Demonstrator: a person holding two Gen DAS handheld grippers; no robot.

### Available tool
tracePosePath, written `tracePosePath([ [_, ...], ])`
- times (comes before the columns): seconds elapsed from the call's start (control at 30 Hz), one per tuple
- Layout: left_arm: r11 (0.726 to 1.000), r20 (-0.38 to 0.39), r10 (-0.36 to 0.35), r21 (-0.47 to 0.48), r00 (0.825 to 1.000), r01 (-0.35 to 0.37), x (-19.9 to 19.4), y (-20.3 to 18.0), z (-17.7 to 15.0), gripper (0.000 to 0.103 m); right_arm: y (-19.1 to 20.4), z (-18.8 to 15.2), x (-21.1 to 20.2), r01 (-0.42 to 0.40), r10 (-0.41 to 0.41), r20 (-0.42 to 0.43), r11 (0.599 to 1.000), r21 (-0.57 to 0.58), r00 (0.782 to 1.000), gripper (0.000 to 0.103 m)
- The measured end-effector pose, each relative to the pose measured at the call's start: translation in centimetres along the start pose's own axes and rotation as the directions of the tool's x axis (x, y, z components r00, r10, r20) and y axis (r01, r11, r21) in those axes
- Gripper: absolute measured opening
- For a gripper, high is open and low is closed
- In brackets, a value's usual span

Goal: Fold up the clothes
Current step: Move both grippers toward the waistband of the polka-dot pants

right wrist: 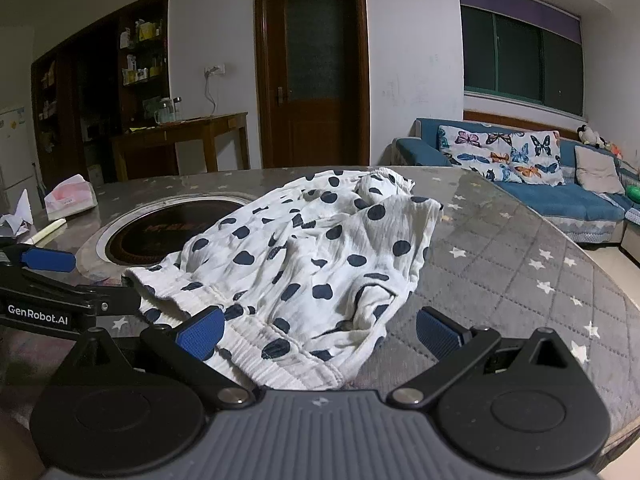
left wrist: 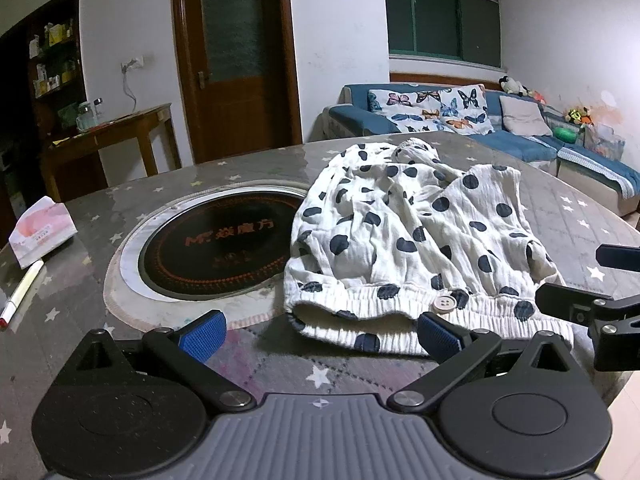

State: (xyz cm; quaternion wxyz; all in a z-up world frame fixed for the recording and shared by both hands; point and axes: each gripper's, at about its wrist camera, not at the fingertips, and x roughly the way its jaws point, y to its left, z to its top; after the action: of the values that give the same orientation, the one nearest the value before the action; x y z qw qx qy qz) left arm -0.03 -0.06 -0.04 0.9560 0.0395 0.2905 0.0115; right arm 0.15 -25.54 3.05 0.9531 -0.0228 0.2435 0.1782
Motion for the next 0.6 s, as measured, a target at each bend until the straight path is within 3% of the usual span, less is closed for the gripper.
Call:
tracePosePath([
  [0.6, 1.000, -0.034, -0.016, 0.013, 0.999, 0.017, 0.2, -0.7, -0.4, 0.103, -0.7, -1.5, 0.5, -0.012, 0.015, -0.059, 0.999, 0.040, 0.998, 0.103],
])
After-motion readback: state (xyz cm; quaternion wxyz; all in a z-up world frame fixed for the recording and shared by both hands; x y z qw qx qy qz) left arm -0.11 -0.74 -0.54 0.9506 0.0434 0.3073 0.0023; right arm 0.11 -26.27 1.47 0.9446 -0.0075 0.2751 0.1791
